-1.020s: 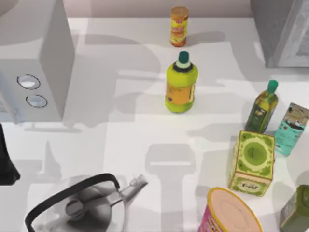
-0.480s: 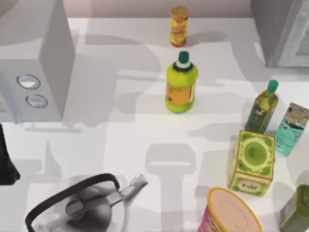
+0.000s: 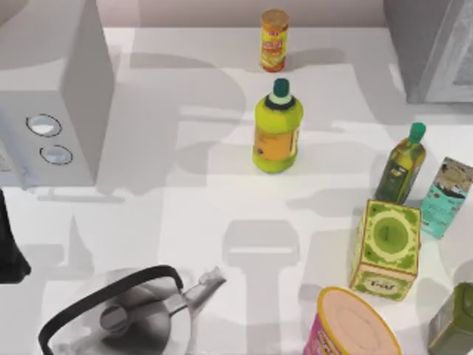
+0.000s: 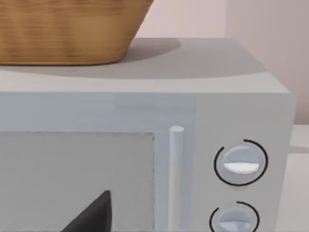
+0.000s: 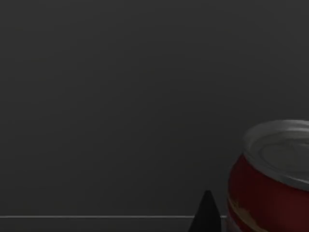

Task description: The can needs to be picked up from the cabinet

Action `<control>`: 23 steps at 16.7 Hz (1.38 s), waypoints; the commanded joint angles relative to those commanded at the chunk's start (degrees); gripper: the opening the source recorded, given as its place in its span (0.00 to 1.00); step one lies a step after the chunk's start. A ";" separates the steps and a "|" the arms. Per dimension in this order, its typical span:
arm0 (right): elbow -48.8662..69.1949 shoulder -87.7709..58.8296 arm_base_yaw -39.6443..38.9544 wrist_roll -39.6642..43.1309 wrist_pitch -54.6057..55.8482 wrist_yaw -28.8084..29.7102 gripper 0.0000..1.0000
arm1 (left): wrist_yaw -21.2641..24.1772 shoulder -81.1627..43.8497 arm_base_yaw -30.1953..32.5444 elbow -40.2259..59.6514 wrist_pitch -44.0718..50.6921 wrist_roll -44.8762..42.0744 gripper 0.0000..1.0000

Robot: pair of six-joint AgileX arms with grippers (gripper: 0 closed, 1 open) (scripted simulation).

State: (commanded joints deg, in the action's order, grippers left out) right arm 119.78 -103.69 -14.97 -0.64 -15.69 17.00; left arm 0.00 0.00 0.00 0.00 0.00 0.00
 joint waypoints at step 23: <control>-9.01 26.15 -13.89 0.02 -17.28 13.36 0.00 | 0.00 0.00 0.00 0.00 0.00 0.00 1.00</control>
State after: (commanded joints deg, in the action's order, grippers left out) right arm 110.77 -77.54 -28.86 -0.63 -32.97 30.36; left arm 0.00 0.00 0.00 0.00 0.00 0.00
